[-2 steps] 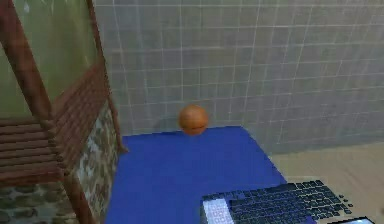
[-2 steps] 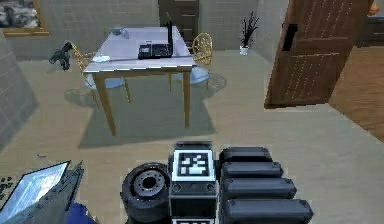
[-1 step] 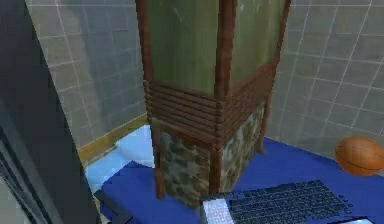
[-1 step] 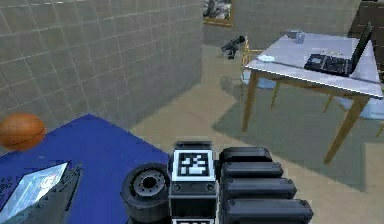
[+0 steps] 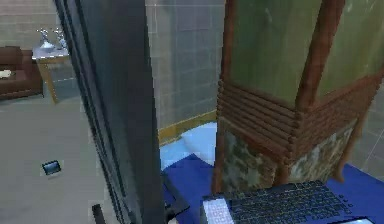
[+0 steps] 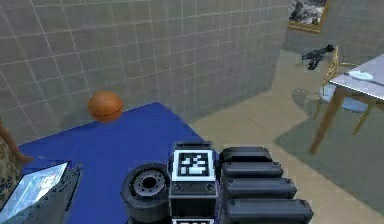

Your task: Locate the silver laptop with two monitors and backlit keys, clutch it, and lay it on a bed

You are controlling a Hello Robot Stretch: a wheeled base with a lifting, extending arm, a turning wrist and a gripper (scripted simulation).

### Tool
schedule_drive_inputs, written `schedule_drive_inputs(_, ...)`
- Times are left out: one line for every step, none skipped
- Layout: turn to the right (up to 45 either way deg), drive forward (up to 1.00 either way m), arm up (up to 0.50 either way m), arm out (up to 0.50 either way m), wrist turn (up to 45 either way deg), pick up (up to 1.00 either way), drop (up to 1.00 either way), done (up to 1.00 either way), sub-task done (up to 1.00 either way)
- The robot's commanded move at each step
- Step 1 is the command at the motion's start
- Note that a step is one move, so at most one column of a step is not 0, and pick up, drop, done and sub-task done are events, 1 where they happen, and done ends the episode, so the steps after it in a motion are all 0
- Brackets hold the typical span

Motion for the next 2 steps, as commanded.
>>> schedule_drive_inputs(45.0,0.0,0.0,0.0,0.0,0.0,0.0,0.0,0.0)
schedule_drive_inputs(45.0,0.0,0.0,0.0,0.0,0.0,0.0,0.0,0.0)
